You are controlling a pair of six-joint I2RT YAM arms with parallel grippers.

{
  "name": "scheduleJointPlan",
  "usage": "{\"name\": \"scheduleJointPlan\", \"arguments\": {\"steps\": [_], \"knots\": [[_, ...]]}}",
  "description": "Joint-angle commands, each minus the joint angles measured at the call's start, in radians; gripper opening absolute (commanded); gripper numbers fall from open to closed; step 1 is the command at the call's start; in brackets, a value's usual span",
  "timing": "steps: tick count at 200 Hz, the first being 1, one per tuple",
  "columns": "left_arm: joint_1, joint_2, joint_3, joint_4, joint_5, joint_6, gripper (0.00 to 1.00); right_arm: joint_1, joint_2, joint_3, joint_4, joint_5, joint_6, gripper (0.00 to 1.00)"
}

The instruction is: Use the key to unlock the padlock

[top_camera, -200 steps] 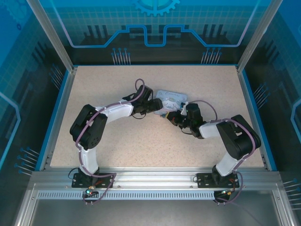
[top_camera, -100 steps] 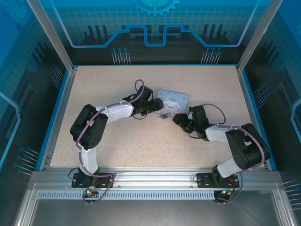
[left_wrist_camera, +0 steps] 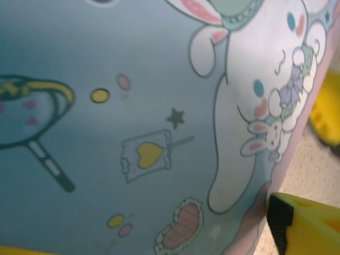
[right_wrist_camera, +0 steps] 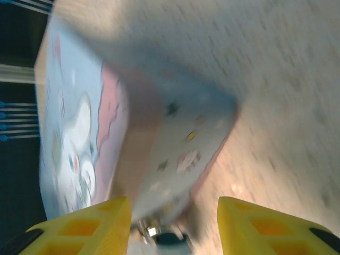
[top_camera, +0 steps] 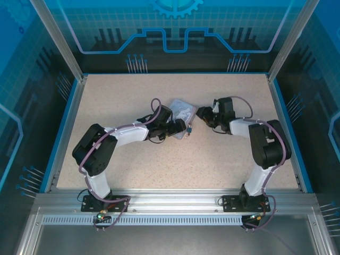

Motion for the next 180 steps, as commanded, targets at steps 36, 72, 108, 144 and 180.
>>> {"name": "scheduleJointPlan", "arguments": {"steps": [36, 72, 108, 144, 180], "knots": [[0.035, -0.061, 0.101, -0.19, 0.011, 0.053, 0.91, -0.007, -0.07, -0.133, 0.05, -0.082, -0.091, 0.54], [0.059, -0.024, 0.185, -0.24, 0.016, 0.093, 0.92, 0.02, -0.055, -0.201, 0.09, -0.136, -0.156, 0.55], [0.061, 0.019, 0.204, -0.235, 0.031, 0.09, 0.92, 0.065, -0.019, -0.171, 0.053, -0.153, -0.251, 0.56], [0.063, 0.042, 0.208, -0.229, 0.026, 0.083, 0.92, 0.095, 0.02, -0.123, -0.015, -0.128, -0.322, 0.55], [0.063, 0.037, 0.214, -0.233, 0.027, 0.077, 0.92, 0.117, 0.066, -0.103, -0.02, -0.107, -0.339, 0.54]]}}
